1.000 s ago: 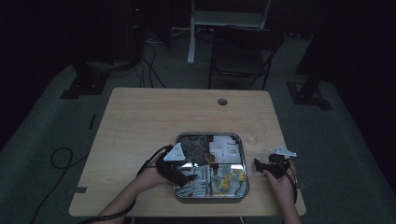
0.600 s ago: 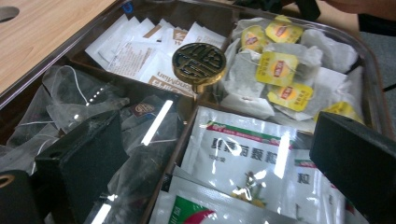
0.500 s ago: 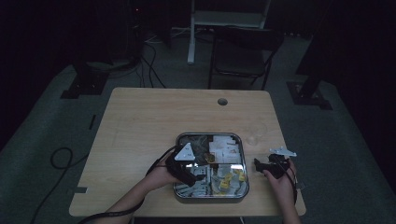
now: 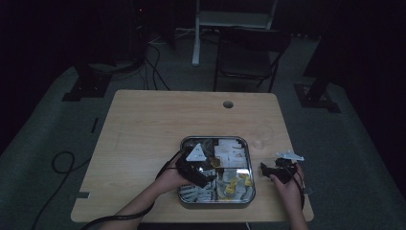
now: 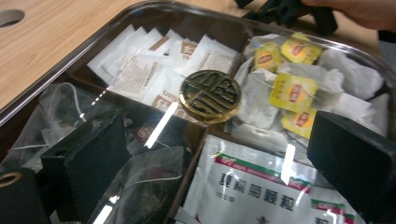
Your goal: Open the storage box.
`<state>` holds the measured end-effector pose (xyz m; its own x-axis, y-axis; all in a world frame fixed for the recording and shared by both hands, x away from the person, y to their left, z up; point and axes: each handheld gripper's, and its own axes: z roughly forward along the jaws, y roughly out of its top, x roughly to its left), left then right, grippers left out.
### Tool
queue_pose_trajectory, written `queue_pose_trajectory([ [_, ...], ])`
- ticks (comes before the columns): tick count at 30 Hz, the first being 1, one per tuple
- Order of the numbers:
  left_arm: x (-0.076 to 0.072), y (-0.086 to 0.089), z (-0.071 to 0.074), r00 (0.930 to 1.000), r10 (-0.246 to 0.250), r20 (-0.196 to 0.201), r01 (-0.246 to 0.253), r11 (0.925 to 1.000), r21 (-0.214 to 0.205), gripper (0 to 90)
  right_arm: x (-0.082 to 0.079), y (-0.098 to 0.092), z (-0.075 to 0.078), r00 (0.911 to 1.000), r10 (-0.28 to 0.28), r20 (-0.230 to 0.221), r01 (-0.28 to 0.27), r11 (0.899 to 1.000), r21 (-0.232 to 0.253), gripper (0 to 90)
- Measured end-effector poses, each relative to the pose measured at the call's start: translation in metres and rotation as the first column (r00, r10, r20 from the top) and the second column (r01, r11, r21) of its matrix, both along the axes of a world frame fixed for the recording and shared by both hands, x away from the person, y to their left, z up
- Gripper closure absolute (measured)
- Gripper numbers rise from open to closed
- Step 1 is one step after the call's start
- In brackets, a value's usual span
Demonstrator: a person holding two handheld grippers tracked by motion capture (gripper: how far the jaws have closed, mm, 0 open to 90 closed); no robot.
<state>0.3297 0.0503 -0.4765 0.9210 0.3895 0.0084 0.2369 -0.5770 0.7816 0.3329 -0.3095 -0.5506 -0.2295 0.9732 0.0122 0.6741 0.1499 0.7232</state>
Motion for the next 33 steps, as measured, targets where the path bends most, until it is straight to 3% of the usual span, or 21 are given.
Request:
queue_pose_trajectory([
  [2, 0.001, -0.001, 0.001, 0.9999, -0.005, 0.010, 0.005, 1.0000, 0.006, 15.2, 0.000, 0.000, 0.000, 1.0000, 0.000, 0.000, 0.000, 1.000, 0.000, 11.4],
  [5, 0.004, -0.004, 0.003, 1.0000, -0.002, 0.006, 0.002, 1.0000, 0.005, 15.4, 0.000, 0.000, 0.000, 1.0000, 0.000, 0.000, 0.000, 1.000, 0.000, 11.4],
  [7, 0.006, -0.007, 0.003, 0.9999, 0.011, 0.004, -0.011, 0.9996, 0.027, 15.9, 0.000, 0.000, 0.000, 1.0000, 0.000, 0.000, 0.000, 1.000, 0.000, 11.4],
  [10, 0.011, -0.010, 0.003, 0.9996, -0.003, -0.029, 0.004, 0.9990, 0.044, 20.1, 0.000, 0.000, 0.000, 1.0000, 0.000, 0.000, 0.000, 1.000, 0.000, 11.5],
  [12, 0.013, -0.012, 0.003, 0.9995, -0.002, -0.031, 0.004, 0.9989, 0.047, 29.6, 0.000, 0.000, 0.000, 1.0000, 0.000, 0.000, 0.000, 1.000, 0.000, 11.4],
  [15, 0.014, -0.015, 0.003, 0.9995, -0.022, -0.024, 0.024, 0.9984, 0.051, 36.8, 0.000, 0.000, 0.000, 1.0000, 0.000, 0.000, 0.000, 1.000, 0.000, 11.4],
  [21, 0.014, -0.022, 0.002, 0.9995, -0.026, -0.017, 0.027, 0.9963, 0.082, 41.6, 0.000, 0.000, 0.000, 1.0000, 0.000, 0.000, 0.000, 1.000, 0.000, 11.5],
  [24, 0.015, -0.025, 0.001, 0.9987, -0.041, -0.030, 0.044, 0.9962, 0.076, 47.2, 0.000, 0.000, 0.000, 1.0000, 0.000, 0.000, 0.000, 1.000, 0.000, 11.5],
  [25, 0.016, -0.027, -0.001, 0.9986, -0.043, -0.032, 0.045, 0.9970, 0.062, 53.7, 0.000, 0.000, 0.000, 1.0000, 0.000, 0.000, 0.000, 1.000, 0.000, 11.5],
  [27, 0.016, -0.027, -0.001, 0.9991, -0.030, -0.031, 0.032, 0.9977, 0.060, 58.4, 0.000, 0.000, 0.000, 1.0000, 0.000, 0.000, 0.000, 1.000, 0.000, 11.5],
  [33, 0.014, -0.027, -0.002, 0.9997, -0.015, -0.018, 0.016, 0.9984, 0.055, 59.2, 0.000, 0.000, 0.000, 1.0000, 0.000, 0.000, 0.000, 1.000, 0.000, 11.5],
])
